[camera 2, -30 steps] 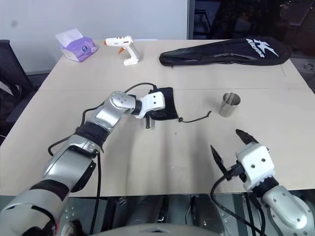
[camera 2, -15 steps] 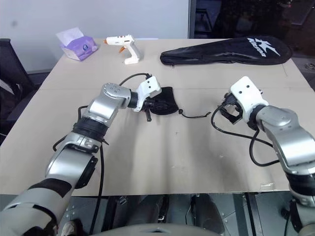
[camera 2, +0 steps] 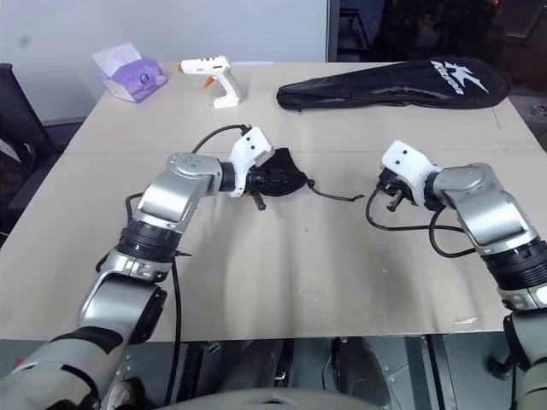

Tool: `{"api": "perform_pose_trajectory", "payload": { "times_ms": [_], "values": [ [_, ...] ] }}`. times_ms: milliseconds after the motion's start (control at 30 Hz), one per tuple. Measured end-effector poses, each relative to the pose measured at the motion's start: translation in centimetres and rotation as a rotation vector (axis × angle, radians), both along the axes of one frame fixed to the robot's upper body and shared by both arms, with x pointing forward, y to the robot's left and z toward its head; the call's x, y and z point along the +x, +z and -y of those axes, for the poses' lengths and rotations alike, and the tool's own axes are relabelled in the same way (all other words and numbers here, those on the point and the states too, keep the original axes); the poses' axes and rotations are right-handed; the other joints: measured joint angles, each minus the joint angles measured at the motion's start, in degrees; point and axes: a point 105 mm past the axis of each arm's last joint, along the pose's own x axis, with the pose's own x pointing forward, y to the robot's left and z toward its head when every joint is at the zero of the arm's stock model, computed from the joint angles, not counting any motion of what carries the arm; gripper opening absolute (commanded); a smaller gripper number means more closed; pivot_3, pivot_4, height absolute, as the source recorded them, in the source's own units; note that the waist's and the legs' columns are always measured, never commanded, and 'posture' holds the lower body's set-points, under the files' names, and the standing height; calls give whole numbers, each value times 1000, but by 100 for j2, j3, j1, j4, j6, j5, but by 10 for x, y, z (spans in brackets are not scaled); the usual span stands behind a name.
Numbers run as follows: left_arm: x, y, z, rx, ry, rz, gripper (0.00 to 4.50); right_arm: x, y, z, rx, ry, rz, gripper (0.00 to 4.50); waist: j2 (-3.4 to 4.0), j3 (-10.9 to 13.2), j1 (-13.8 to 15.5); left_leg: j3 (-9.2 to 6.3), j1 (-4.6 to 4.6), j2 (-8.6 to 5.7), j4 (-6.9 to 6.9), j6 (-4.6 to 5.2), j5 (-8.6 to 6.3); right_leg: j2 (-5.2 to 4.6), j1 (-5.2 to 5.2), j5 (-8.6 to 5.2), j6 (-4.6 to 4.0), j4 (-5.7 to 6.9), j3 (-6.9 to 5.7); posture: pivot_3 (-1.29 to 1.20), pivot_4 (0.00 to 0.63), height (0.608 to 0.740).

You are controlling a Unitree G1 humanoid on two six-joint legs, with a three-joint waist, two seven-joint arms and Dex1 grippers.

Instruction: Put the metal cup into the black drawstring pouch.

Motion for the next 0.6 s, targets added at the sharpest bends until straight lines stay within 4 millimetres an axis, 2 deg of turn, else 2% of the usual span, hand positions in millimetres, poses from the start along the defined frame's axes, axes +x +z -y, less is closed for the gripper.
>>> {"api": "perform_pose_trajectory", "payload": {
  "times_ms": [100,267,333,400,467,600],
  "values": [
    [8,-6,-5,28,118,-20,0,-20,11,-27,194,34,61,78,-1,-2,-17,0,4,0,0,0,0,0,1,0,0,8,3,0,150,740],
    [13,-11,4,13,199,-75,0,-38,4,-68,422,39,54,78,-1,-2,-12,4,10,-6,17,-2,1,-2,-3,0,0,39,8,0,150,740],
    [13,-9,15,-34,210,-131,0,-41,6,-95,540,52,62,78,0,-2,-23,8,9,-10,21,-6,3,-2,-14,0,0,56,15,0,150,740],
    [10,-7,29,-68,187,-161,0,-42,7,-112,587,67,77,78,0,-2,-25,11,11,-13,25,-7,4,-5,-19,0,0,72,17,0,150,740],
    [6,-4,37,-109,174,-199,0,-36,4,-121,612,57,95,78,0,-3,-29,13,12,-14,28,-9,5,-4,-19,0,0,76,18,0,150,740],
    [3,-1,39,-147,177,-240,0,-24,-6,-123,662,0,121,78,0,-3,-43,14,14,-13,27,-15,9,-1,-24,-1,0,84,23,0,150,740]
  ]
}}
